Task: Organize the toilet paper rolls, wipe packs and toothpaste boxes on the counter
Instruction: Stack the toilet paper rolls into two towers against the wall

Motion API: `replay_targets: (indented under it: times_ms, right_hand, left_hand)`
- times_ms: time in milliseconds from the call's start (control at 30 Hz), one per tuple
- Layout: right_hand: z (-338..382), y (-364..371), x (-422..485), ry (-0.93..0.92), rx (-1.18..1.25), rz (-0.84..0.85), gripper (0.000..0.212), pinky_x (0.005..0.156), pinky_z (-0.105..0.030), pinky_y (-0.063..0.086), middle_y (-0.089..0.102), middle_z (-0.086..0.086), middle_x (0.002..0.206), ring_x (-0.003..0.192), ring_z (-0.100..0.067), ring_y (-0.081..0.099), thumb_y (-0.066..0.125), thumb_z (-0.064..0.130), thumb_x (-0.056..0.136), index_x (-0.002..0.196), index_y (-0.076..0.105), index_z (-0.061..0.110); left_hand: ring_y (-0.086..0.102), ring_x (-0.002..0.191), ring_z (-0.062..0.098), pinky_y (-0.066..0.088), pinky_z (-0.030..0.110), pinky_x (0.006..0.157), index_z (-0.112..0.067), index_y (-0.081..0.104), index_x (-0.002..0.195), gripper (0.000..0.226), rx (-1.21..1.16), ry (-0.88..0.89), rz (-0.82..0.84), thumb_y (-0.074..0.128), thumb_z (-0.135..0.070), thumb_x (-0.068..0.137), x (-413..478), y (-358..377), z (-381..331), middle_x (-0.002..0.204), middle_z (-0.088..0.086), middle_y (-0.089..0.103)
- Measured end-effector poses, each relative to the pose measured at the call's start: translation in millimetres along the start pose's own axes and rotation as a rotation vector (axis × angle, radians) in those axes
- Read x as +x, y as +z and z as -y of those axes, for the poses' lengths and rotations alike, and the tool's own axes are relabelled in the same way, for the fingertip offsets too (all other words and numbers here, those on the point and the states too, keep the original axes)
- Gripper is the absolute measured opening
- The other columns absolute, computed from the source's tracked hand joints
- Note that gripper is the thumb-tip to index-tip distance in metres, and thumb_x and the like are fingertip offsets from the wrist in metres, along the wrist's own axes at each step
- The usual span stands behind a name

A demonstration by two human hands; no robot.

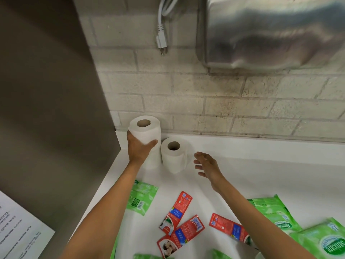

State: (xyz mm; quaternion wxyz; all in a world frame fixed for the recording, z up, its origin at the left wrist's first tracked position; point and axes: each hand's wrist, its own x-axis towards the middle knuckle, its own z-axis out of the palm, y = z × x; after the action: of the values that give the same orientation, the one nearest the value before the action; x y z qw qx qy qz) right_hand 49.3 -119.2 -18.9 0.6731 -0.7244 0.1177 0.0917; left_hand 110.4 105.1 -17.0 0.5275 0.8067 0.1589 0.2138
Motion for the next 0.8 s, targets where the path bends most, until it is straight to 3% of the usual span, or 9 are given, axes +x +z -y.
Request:
replay_targets:
  times_ms: [200,367,533,667,733,800]
  right_hand:
    - [-0.1,-6.3,-14.0,0.012,-0.029,0.011,0.041,0.085,-0.033,0.044,0.059,-0.006,0.109,0.097,-0.021,0.057,0.051,0.035,0.093,0.128,0.047,0.015]
    - [1.3,-19.7,-38.6,0.004,-0.131,0.032,0.037,0.079,-0.029,0.045,0.062,-0.008,0.106,0.089,-0.019,0.058,0.052,0.031,0.093,0.126,0.051,0.014]
    - [8.4,-45.0,-70.1,-0.046,-0.284,0.041,0.035,0.053,-0.015,0.040,0.059,-0.009,0.097,0.072,-0.015,0.055,0.057,0.025,0.090,0.121,0.056,0.011]
    - [10.2,-71.6,-93.9,-0.097,-0.460,0.001,0.037,0.059,-0.018,0.035,0.058,-0.008,0.099,0.088,-0.021,0.054,0.058,0.029,0.089,0.121,0.056,0.012]
    - [7.9,-86.8,-107.2,-0.095,-0.539,-0.014,0.040,0.061,-0.021,0.037,0.057,-0.008,0.102,0.090,-0.021,0.052,0.059,0.031,0.088,0.122,0.056,0.011]
    - [4.7,-100.8,-118.5,-0.078,-0.624,-0.033,0.041,0.074,-0.028,0.043,0.059,-0.011,0.113,0.096,-0.024,0.056,0.060,0.032,0.087,0.122,0.055,0.011]
  left_hand:
    - [0.042,0.129,0.034,0.041,0.040,0.099,0.001,0.005,0.142,0.106,0.080,-0.189,0.111,0.079,-0.025,0.070,-19.6,-9.2,-4.2,0.141,0.018,0.040]
    - [0.045,0.124,0.038,0.041,0.038,0.096,0.000,0.027,0.138,0.075,0.136,-0.286,0.064,0.068,-0.021,0.080,-64.1,-16.7,-17.0,0.140,0.023,0.036]
    - [0.060,0.108,0.032,0.046,0.029,0.092,-0.004,0.060,0.112,0.031,0.079,-0.263,0.150,0.060,-0.013,0.082,-112.9,-21.9,-33.8,0.118,0.018,0.063]
    - [0.065,0.084,0.029,0.046,0.028,0.074,-0.013,0.062,0.084,0.007,-0.005,-0.203,0.289,0.056,-0.014,0.083,-152.2,-22.9,-58.8,0.086,0.013,0.066]
    - [0.060,0.068,0.022,0.045,0.026,0.063,-0.016,0.058,0.075,0.009,-0.049,-0.191,0.367,0.055,-0.013,0.084,-173.5,-21.3,-71.8,0.083,0.010,0.064]
    - [0.056,0.060,0.014,0.044,0.023,0.057,-0.017,0.057,0.075,0.011,-0.055,-0.182,0.446,0.056,-0.013,0.086,-192.3,-17.8,-82.7,0.082,0.009,0.063]
